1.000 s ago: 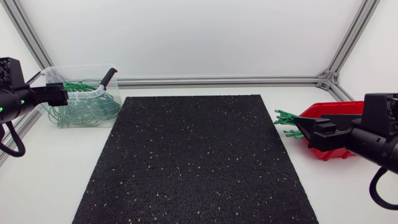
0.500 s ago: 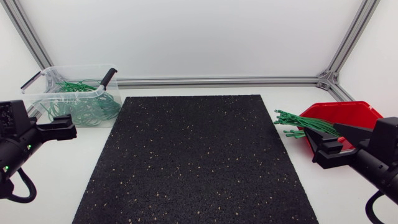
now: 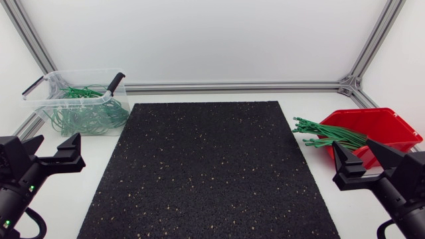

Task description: Take a green cable tie from the red box, thread the tail through the head to close it, then place it in the transparent bin on the left.

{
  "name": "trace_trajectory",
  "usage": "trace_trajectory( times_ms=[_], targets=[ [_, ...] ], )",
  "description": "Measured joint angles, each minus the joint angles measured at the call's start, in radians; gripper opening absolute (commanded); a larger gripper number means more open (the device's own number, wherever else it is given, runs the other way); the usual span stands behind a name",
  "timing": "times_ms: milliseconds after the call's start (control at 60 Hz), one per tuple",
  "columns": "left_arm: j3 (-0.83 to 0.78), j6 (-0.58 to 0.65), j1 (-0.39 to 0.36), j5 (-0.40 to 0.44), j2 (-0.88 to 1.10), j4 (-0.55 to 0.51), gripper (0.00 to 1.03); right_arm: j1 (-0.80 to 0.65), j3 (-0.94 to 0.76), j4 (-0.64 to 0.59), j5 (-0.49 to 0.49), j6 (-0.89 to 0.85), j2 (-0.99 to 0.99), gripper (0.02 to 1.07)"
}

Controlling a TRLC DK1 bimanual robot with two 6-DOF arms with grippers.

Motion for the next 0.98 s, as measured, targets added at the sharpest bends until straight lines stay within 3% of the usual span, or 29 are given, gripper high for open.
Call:
trace_trajectory(
  times_ms=[217,983],
  targets=[
    [-0.051,0.0,0.006,0.04,-0.109,-0.029,0.99,0.006,-0.084,0.047,0.04,0.0,-0.099,1.02],
    [-0.182,-0.002,0.039,0.159,-0.428,-0.107,0.99,0.006,-0.085,0.051,0.043,0.0,-0.108,1.02]
  ],
)
